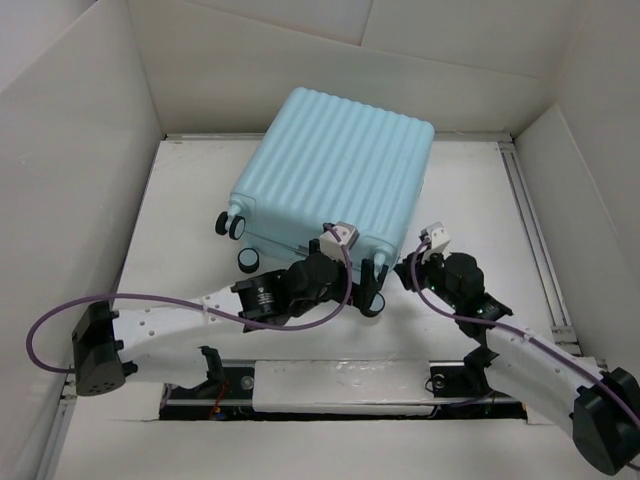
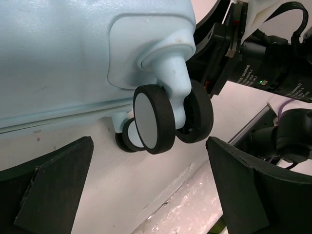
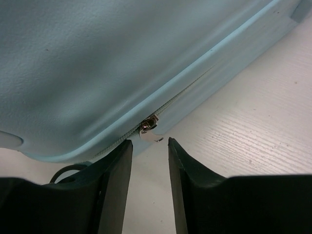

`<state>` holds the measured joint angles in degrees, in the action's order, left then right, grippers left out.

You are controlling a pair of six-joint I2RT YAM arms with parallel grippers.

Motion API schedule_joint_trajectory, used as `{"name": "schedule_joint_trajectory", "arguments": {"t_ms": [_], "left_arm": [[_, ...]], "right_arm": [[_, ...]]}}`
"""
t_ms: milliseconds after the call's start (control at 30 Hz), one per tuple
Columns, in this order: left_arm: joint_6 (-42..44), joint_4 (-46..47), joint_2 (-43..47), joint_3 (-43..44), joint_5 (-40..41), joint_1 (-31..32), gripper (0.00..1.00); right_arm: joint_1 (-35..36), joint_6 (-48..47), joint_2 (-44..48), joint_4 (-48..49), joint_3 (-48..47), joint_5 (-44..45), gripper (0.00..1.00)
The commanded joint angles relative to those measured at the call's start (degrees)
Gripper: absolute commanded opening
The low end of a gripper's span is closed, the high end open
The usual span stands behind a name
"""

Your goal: Pack the luggage

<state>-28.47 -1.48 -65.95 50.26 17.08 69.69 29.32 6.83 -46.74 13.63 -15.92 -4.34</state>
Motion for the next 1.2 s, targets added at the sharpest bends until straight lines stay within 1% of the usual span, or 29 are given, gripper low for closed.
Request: {"name": "schedule_joint_trajectory", "arguments": {"t_ms": [0, 33, 133, 200, 233, 333, 400, 467, 500, 600, 633, 667, 700, 733, 767, 833, 867, 900, 1100, 1167], "left_arm": [[0.4, 2.6, -2.8, 2.7, -1.2, 0.2, 1.00], [0.4, 2.6, -3.6, 2.7, -1.2, 0.2, 1.00], [1.1, 3.4, -5.8, 4.0, -1.2, 0.2, 1.00], [1.7, 3.4, -7.1, 4.6, -0.6, 0.2, 1.00], [1.7, 3.4, -7.7, 5.4, -0.6, 0.2, 0.98], [1.7, 4.1, -9.0, 6.0, -1.3, 0.2, 0.96], [1.7, 4.8, -9.0, 6.0, -1.3, 0.2, 0.91], [1.7, 5.3, -9.5, 6.5, -1.3, 0.2, 0.87], [1.7, 5.3, -9.5, 6.5, -1.3, 0.2, 0.83], [1.7, 5.3, -10.1, 7.3, 0.0, 0.2, 0.77], [1.7, 5.3, -10.1, 7.3, 0.7, 0.2, 0.73], [1.7, 6.0, -10.1, 7.3, 1.4, 0.2, 0.61], [1.7, 6.0, -10.1, 7.3, 1.9, 0.2, 0.45], [1.7, 6.6, -10.1, 7.3, 1.9, 0.2, 0.45], [1.7, 6.6, -9.5, 7.3, 2.4, 0.2, 0.28], [1.7, 7.2, -8.8, 7.3, 3.0, 0.2, 0.12], [1.7, 7.2, -8.8, 6.8, 3.5, 0.2, 0.06], [1.7, 7.2, -8.8, 6.8, 4.2, 0.2, 0.00], [1.7, 6.7, -7.1, 6.2, 4.2, 0.2, 0.00], [1.7, 6.7, -7.1, 5.6, 3.6, 0.2, 0.00]], "right_arm": [[-0.3, -1.7, -0.5, 4.9, -1.7, -2.1, 0.42], [-0.3, -1.7, -0.5, 4.9, -1.7, -2.1, 0.45], [-0.3, -1.7, -0.5, 5.4, -1.1, -0.4, 0.46], [-0.3, -1.7, -0.5, 6.2, -1.1, 0.1, 0.46], [-0.3, -1.7, -1.0, 6.8, -1.1, 1.6, 0.46], [-0.3, -1.2, -1.6, 9.3, -0.5, 2.9, 0.42], [-0.3, -1.2, -2.3, 11.3, 0.1, 3.9, 0.38], [-0.3, -1.2, -2.9, 12.1, 0.1, 5.7, 0.37], [-0.3, -1.2, -3.5, 13.0, 0.1, 5.7, 0.37], [-0.3, -1.2, -4.1, 14.6, 0.6, 6.4, 0.35], [-0.3, -0.6, -4.8, 15.4, 0.6, 6.4, 0.35], [-0.3, -0.6, -5.3, 15.4, 0.6, 7.1, 0.35], [-0.3, -0.6, -6.2, 16.2, 0.6, 7.1, 0.35], [-0.3, -0.6, -6.2, 16.8, 0.6, 7.6, 0.35], [-0.3, -0.6, -6.8, 17.6, 0.6, 7.6, 0.35], [0.2, -0.6, -6.8, 18.7, 0.6, 7.6, 0.41], [0.2, -0.6, -7.3, 19.5, 0.6, 8.1, 0.45], [0.2, -0.6, -7.3, 20.0, 1.2, 8.1, 0.46], [0.7, -1.2, -9.0, 21.6, 1.2, 4.3, 0.47], [0.7, -1.7, -9.5, 21.6, 0.0, 1.8, 0.44]]}}
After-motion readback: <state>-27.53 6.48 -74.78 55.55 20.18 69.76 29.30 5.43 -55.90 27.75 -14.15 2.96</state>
